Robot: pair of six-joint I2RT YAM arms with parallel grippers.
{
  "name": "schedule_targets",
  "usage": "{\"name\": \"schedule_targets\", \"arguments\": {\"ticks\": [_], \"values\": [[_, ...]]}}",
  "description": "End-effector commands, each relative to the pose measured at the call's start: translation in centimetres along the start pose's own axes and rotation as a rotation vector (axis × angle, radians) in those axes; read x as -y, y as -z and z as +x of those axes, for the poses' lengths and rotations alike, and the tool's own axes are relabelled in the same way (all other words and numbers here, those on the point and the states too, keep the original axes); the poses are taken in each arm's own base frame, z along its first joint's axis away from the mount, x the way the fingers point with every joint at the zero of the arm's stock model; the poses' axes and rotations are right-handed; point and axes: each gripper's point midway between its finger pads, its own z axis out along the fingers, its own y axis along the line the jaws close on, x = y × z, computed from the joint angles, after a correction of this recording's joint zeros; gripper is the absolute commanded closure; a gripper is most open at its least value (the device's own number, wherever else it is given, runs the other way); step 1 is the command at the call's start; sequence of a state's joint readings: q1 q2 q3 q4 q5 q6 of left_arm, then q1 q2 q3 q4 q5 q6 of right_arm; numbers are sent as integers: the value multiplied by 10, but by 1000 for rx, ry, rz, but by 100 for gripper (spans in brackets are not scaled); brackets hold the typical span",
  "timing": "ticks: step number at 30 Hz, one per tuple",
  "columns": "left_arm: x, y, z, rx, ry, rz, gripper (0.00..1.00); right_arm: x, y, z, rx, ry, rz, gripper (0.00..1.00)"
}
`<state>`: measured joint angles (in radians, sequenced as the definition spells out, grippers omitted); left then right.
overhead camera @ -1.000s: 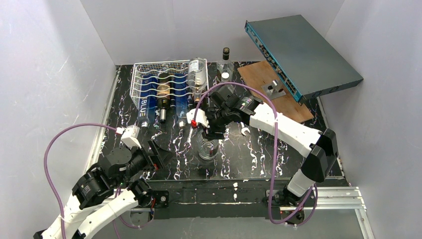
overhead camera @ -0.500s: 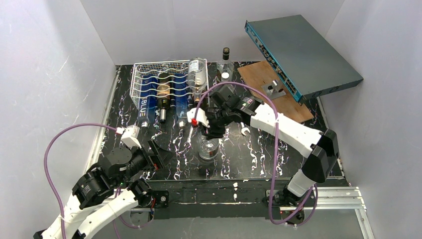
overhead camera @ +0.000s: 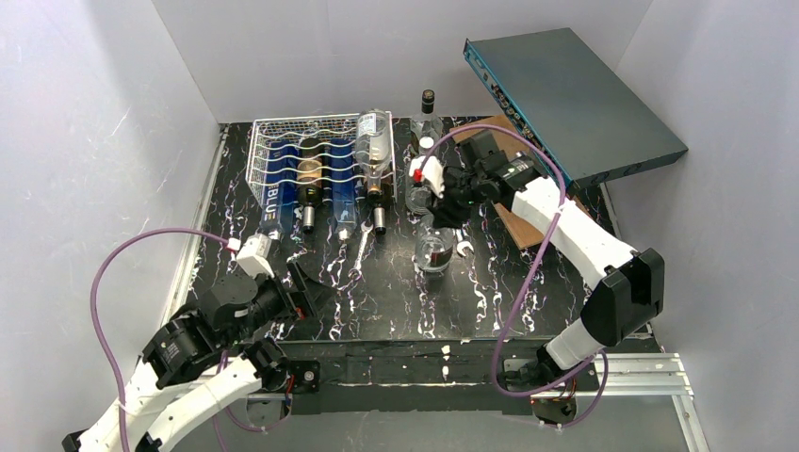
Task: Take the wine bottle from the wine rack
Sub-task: Move the wine bottle to the center of the board.
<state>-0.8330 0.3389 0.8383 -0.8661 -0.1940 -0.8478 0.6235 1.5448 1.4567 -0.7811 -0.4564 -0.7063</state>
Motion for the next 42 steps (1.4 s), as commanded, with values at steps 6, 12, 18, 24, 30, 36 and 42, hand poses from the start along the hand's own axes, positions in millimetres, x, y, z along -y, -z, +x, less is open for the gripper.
{"name": "schedule_targets", "arguments": {"ticks": [6, 12, 18, 24, 30, 36, 42], "values": [[2, -6, 2, -18, 5, -12, 1, 59, 32, -11, 88, -33, 220, 99], [2, -5, 3, -20, 12, -9, 1, 90, 40, -4, 59, -58, 341, 99], [2, -5, 3, -22, 13, -6, 1, 117, 42, 4, 19, -78, 442, 99], [2, -4, 2, -15, 16, -1, 1, 134, 44, 12, -15, -97, 506, 99], [2, -5, 3, -20, 15, -6, 1, 142, 48, 19, -42, -112, 546, 97], [3, -5, 2, -19, 14, -4, 1, 143, 47, 20, -47, -118, 544, 78], [4, -5, 2, -20, 14, -2, 1, 142, 47, 18, -39, -122, 536, 54]]}}
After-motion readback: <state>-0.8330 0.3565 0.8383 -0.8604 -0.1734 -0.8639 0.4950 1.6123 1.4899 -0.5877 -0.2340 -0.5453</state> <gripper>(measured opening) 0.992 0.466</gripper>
